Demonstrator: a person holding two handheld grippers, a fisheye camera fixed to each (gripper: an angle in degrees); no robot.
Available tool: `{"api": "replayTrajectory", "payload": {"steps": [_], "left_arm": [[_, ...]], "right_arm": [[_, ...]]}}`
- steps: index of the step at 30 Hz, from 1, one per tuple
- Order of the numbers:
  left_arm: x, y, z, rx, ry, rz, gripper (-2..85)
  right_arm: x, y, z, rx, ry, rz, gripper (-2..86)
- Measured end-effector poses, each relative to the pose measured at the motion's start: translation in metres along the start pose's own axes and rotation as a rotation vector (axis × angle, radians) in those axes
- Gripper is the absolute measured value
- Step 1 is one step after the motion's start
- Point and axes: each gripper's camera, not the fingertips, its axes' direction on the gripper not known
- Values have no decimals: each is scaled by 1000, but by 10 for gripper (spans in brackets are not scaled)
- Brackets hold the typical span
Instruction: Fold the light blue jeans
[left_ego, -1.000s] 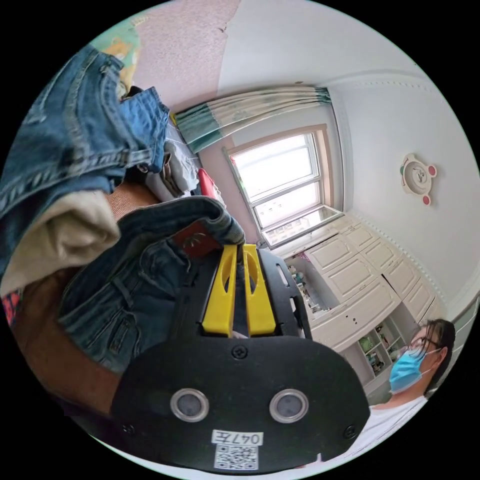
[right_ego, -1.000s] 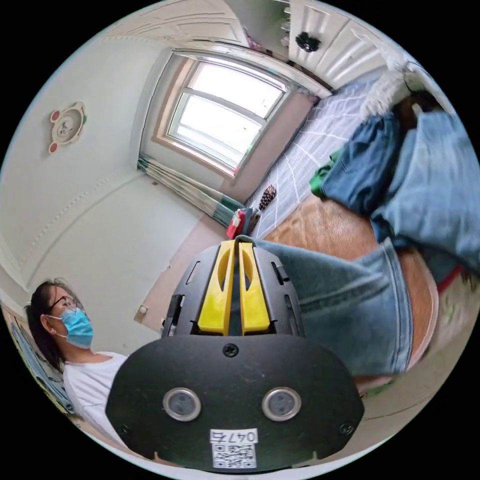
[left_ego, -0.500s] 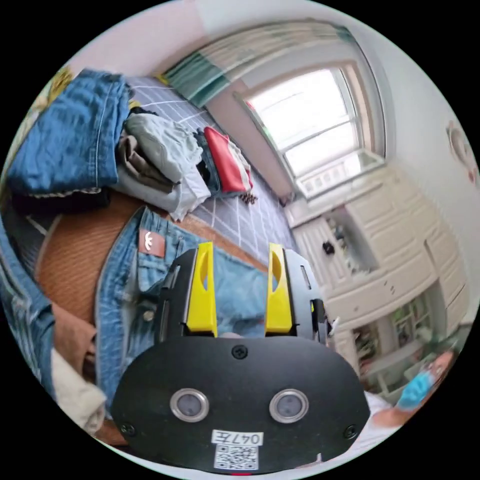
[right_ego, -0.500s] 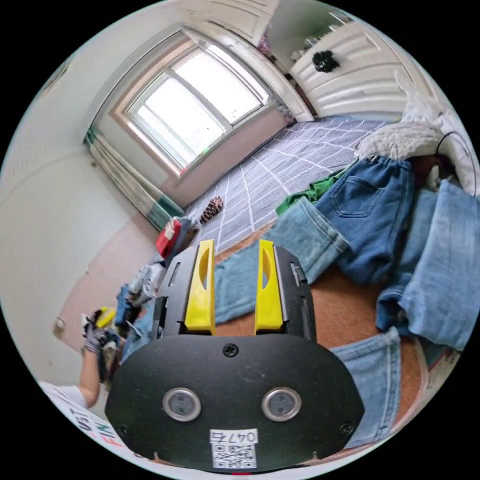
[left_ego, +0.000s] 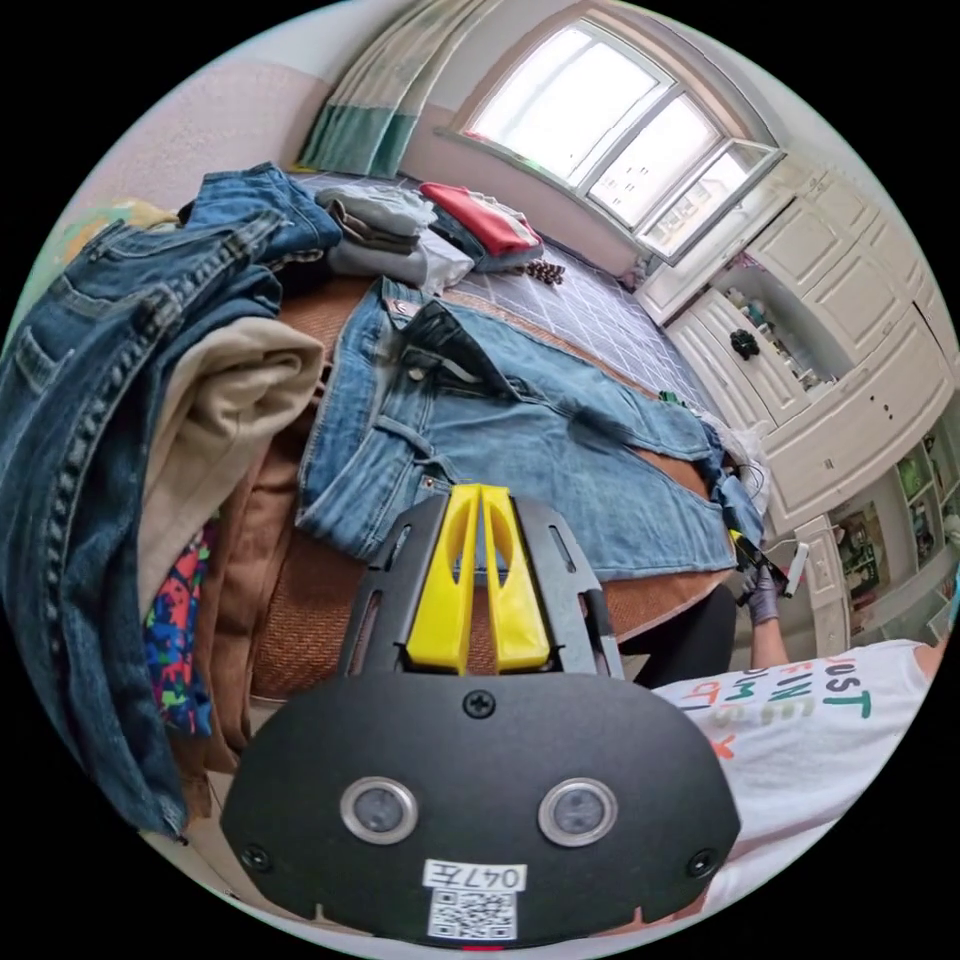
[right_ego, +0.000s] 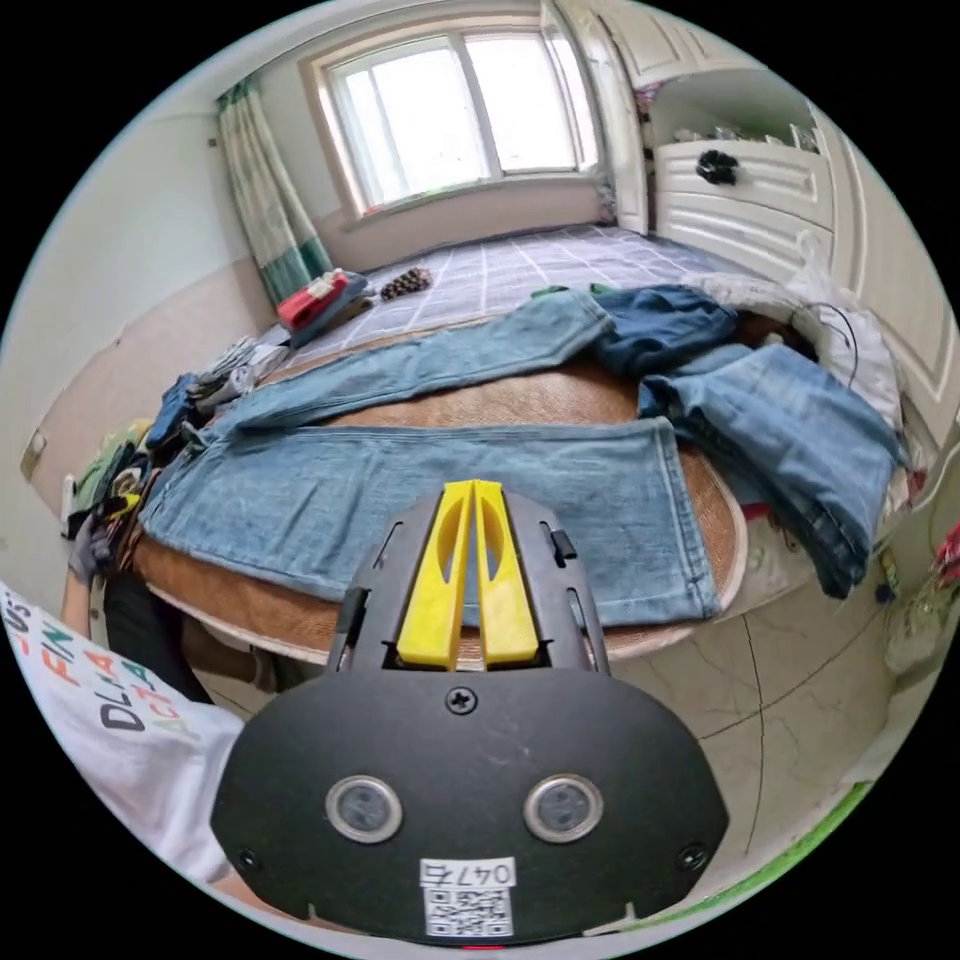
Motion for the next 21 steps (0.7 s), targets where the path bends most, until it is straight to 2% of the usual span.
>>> {"api": "replayTrajectory", "payload": {"steps": [5,9,13,16,21], "left_arm": [[22,-39,19,16,-39,26,-10],[22,-79,44,47,10,45,-10],[15,-100,94,-2,-81,94,-10],[-3,-91,123,-79,-109,51,-10],[-16,-116,119,25,27,5,-10]], "right_arm": [[-129,-111,3,22,-151,-298,-12],[-293,-207,30,28,-408,-573,-12],[-461,-278,74,-43,-586,-794,-12],[-572,-318,118,-114,-603,-954,-12],[-709,-386,225,-175,-467,-1070,-12]]}}
